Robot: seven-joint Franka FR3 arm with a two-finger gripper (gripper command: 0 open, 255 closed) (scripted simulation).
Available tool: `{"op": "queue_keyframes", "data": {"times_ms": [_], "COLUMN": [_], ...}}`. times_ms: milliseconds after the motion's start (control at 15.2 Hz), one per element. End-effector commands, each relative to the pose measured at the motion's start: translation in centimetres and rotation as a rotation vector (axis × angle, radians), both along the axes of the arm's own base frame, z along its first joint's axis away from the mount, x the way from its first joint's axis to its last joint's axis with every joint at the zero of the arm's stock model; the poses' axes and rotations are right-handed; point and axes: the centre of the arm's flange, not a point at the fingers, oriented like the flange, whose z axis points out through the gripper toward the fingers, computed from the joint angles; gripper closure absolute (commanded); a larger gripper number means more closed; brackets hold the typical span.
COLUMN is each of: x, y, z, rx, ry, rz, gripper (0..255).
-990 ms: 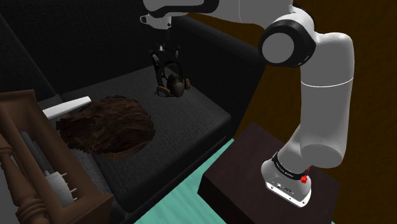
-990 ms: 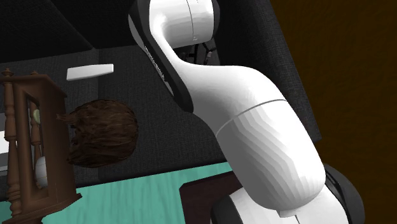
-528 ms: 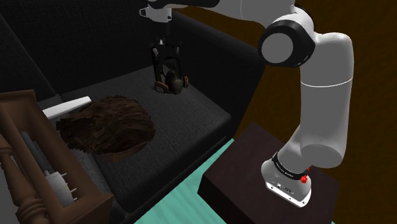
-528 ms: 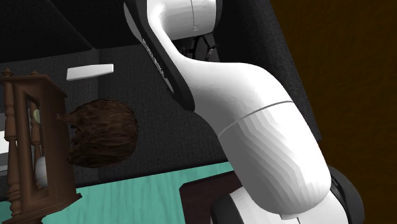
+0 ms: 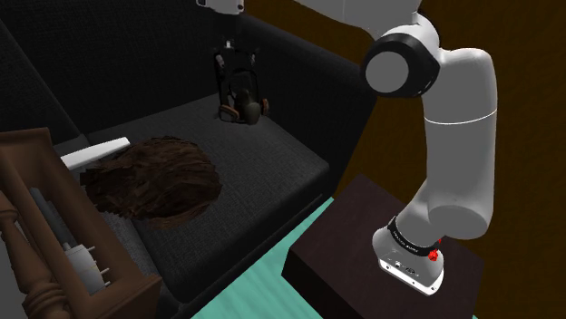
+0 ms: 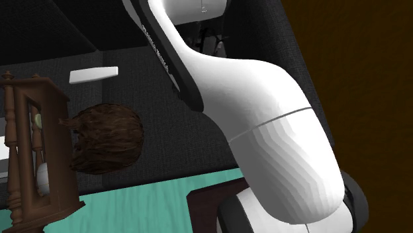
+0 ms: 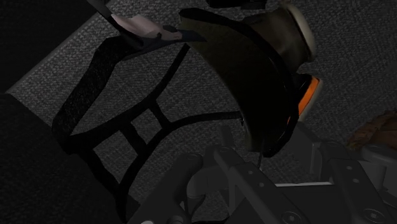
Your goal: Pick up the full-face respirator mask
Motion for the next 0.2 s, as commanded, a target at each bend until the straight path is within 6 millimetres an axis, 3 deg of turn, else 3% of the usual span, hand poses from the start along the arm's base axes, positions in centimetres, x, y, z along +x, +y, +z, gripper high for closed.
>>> {"op": "queue_keyframes", "data": {"times_ms": [0, 132], "x": [-0.11, -0.11], "y": [0.05, 0.05], "z": [1.22, 1.3], "rx": [0.0, 0.0], "ry": [-0.001, -0.001], "rz": [0.0, 0.0], "gripper": [255, 255]}}
